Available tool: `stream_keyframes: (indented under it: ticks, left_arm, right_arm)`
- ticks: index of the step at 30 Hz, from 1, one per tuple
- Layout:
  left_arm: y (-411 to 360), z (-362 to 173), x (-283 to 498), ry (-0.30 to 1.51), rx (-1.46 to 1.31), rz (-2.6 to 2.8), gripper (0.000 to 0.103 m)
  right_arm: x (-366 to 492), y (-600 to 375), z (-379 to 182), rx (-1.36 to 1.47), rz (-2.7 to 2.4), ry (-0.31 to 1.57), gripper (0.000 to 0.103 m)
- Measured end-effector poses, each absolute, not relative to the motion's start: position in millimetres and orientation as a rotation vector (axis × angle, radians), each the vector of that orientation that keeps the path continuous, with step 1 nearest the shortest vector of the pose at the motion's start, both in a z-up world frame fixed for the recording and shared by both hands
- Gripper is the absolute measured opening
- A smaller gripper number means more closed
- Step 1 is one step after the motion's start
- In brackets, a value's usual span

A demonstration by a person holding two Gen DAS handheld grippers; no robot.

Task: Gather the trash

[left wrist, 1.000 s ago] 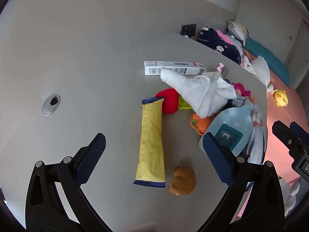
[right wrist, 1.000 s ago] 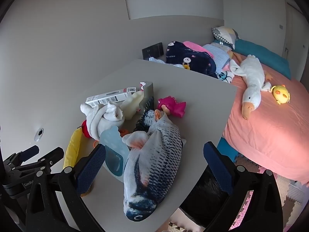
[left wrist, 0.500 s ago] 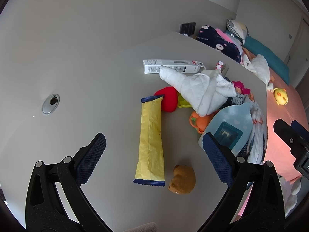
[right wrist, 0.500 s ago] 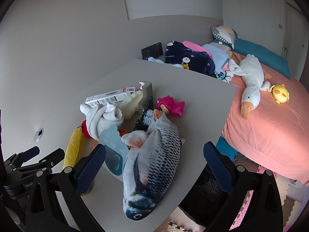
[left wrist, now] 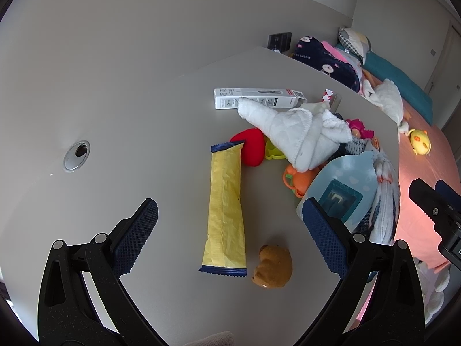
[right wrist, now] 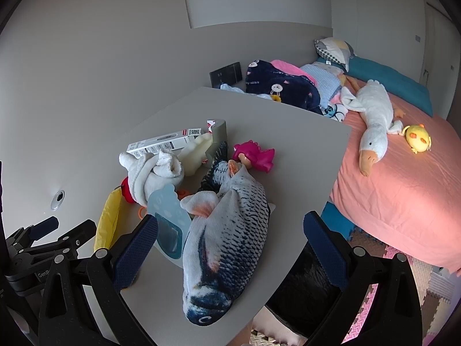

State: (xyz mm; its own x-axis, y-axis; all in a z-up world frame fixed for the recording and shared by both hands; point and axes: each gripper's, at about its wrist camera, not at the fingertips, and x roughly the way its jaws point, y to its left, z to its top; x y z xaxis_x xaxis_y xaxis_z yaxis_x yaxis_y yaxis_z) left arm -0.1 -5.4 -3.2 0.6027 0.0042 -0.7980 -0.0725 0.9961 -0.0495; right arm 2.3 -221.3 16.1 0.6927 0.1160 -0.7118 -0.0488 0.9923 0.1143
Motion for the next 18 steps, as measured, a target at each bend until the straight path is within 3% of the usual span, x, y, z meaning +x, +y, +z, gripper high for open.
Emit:
stream_keyframes:
  ticks: [18]
  left_arm:
    - [-7.8, -2.6, -2.8, 0.927, -0.068, 0.041, 0.097]
  right_arm:
    - [-5.0, -227.2, 18.6, 0.091, 0.086, 0.801, 0.1]
